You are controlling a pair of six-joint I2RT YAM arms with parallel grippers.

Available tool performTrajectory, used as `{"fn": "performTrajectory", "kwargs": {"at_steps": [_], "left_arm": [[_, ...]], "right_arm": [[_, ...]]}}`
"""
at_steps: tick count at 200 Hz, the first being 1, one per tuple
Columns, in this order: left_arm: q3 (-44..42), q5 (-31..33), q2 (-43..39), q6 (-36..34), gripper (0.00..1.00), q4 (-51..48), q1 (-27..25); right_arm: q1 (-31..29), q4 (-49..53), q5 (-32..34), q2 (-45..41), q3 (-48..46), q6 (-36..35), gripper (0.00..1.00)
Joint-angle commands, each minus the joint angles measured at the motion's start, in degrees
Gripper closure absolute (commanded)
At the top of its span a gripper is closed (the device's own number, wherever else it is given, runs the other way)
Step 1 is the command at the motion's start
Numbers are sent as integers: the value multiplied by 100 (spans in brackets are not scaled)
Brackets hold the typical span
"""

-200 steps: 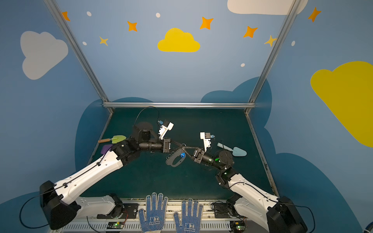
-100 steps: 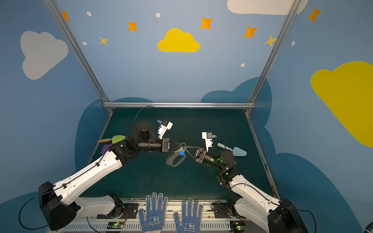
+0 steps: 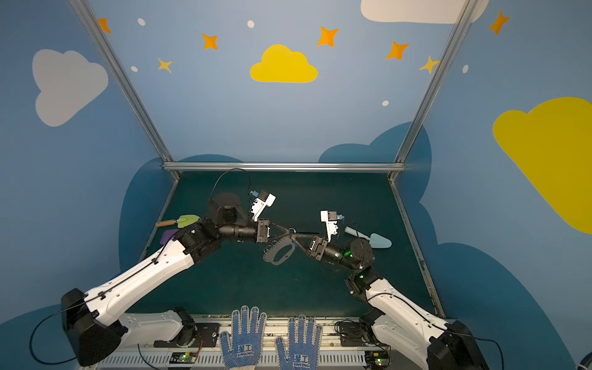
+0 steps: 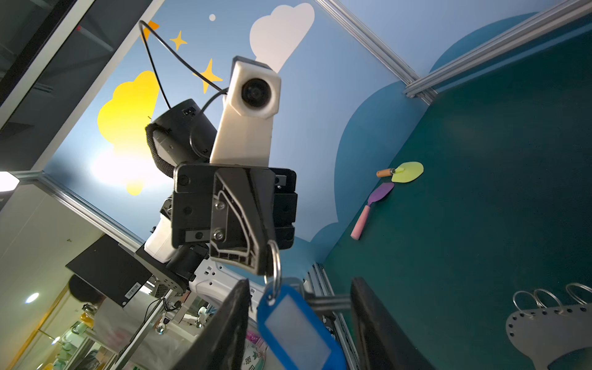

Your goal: Put the keys on the keyring

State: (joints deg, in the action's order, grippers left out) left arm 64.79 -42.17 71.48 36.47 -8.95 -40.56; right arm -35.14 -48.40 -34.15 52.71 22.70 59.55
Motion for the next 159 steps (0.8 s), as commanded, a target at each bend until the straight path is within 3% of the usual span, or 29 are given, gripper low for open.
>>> {"fn": "performTrajectory", "kwargs": {"at_steps": [1, 33, 76, 119, 159], "left_arm": [[28, -194, 21, 41, 96, 177, -9], [25, -164, 54, 48, 96, 166, -18], [42, 12, 71, -15, 96, 55, -18], [124, 119, 186, -98, 96, -163, -16], [164, 201, 186, -149, 96, -204, -15]], "right_arm": [[32, -307, -63, -73, 61, -42, 45], [33, -617, -175, 102, 70, 102, 46], [35, -842, -267, 229, 68, 175, 56], [37, -800, -280, 222, 59, 145, 50], [33, -637, -338, 279, 86, 88, 56]]}}
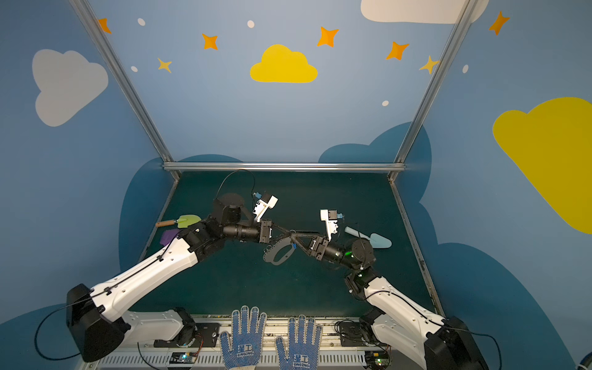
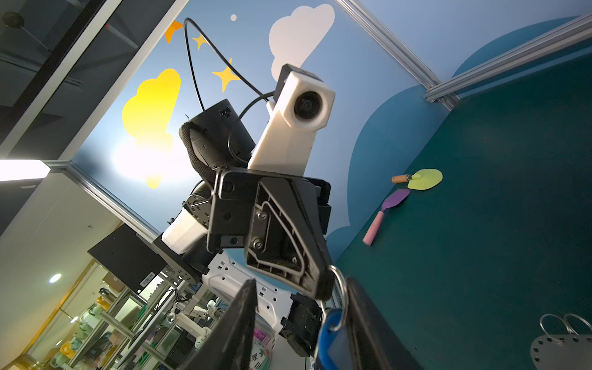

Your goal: Put the keys on the keyring

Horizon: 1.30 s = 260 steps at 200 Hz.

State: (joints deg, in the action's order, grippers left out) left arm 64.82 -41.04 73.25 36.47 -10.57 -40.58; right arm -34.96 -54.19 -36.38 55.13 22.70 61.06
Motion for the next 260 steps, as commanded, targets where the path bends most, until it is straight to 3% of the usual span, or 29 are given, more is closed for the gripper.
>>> {"fn": "performTrajectory", "kwargs": {"at_steps": [1, 209, 260], "left_arm": [[163, 87, 7, -149, 96, -42, -12], [92, 71, -184, -129, 96, 20, 67], [77, 54, -220, -114, 96, 90, 67]], "right_arm": [[16, -53, -115, 39, 90, -65, 57], [18, 346, -176, 98, 129, -213, 98], [9, 894, -336, 135, 284, -447, 100]]}}
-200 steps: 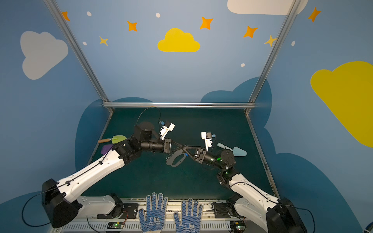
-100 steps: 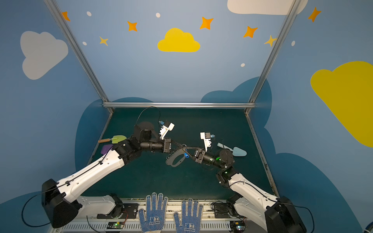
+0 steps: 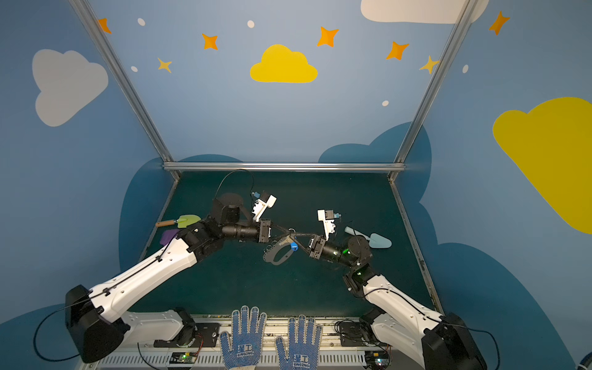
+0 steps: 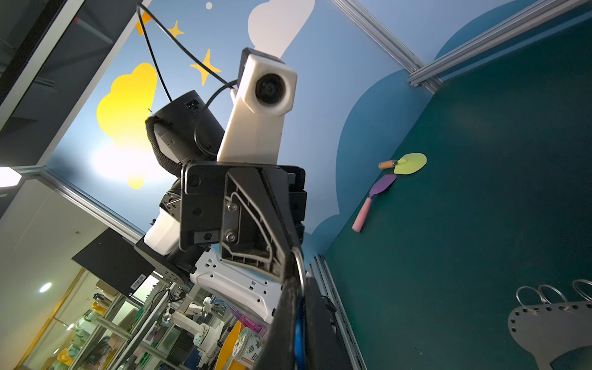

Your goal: Put the keys on the keyring

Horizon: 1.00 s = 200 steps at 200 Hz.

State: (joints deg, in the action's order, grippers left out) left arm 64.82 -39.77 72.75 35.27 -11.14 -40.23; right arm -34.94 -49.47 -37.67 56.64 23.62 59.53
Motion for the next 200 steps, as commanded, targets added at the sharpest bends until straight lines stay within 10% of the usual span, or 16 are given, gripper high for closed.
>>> {"fn": "performTrajectory", "kwargs": {"at_steps": [1, 63, 104, 162, 184, 200], "left_arm": [[76, -74, -171, 15, 96, 147, 28], [88, -171, -156, 46, 96, 192, 40], [84, -216, -145, 62, 96, 208, 32], [94, -216, -163, 59, 96, 227, 31], [102, -224, -158, 49, 96, 213, 33], [114, -250, -128, 70, 96, 213, 31]], "right_arm": [[10, 439, -211, -14, 199, -302, 100], [-3, 1180, -99, -114, 335, -629, 80], [-4, 1360, -91, -207, 416, -774, 100], [-4, 1704, -178, -219, 538, -991, 100], [-4, 1655, -96, -290, 489, -942, 59], [5, 1520, 54, -427, 419, -922, 48]]}}
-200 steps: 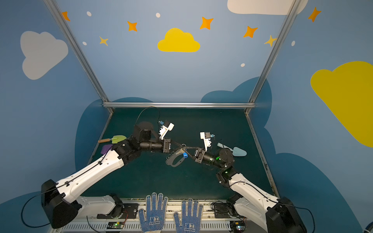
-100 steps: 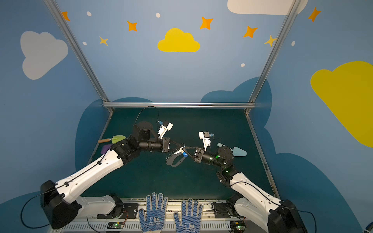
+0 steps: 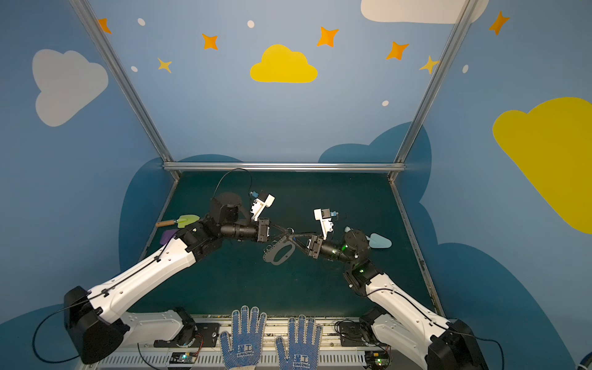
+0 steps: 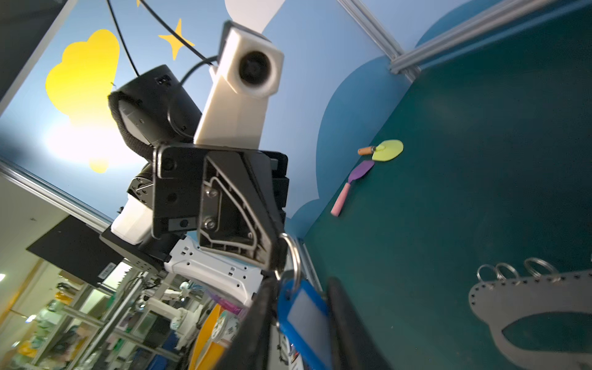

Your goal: Put the keys on the keyring

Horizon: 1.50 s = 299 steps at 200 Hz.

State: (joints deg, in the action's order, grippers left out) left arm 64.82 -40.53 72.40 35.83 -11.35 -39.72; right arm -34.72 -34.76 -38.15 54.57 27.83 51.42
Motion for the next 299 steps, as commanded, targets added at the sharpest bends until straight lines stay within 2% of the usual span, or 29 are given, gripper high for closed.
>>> {"fn": "performTrajectory", "kwargs": {"at_steps": [1, 43, 74, 106, 155, 239, 299], "left_arm": [[112, -178, -94, 17, 96, 232, -18], [93, -253, -16, 102, 96, 283, -54], [79, -226, -16, 101, 96, 292, -63], [74, -220, -13, 107, 96, 295, -70], [71, -226, -17, 114, 96, 307, -77], [74, -134, -86, 43, 96, 230, -70], [58, -97, -130, 15, 96, 195, -70]], "right_arm": [[-17, 35, 104, -228, -9, -108, 48], [-8, -653, 80, -290, -68, 98, 46], [-8, -808, 49, -181, -45, 177, 48], [-8, -1083, -12, -47, -95, 298, 59], [-11, -1083, -93, -1, -120, 305, 60], [-8, -929, -139, -47, -162, 263, 76], [-8, -744, -148, -113, -164, 202, 82]]}}
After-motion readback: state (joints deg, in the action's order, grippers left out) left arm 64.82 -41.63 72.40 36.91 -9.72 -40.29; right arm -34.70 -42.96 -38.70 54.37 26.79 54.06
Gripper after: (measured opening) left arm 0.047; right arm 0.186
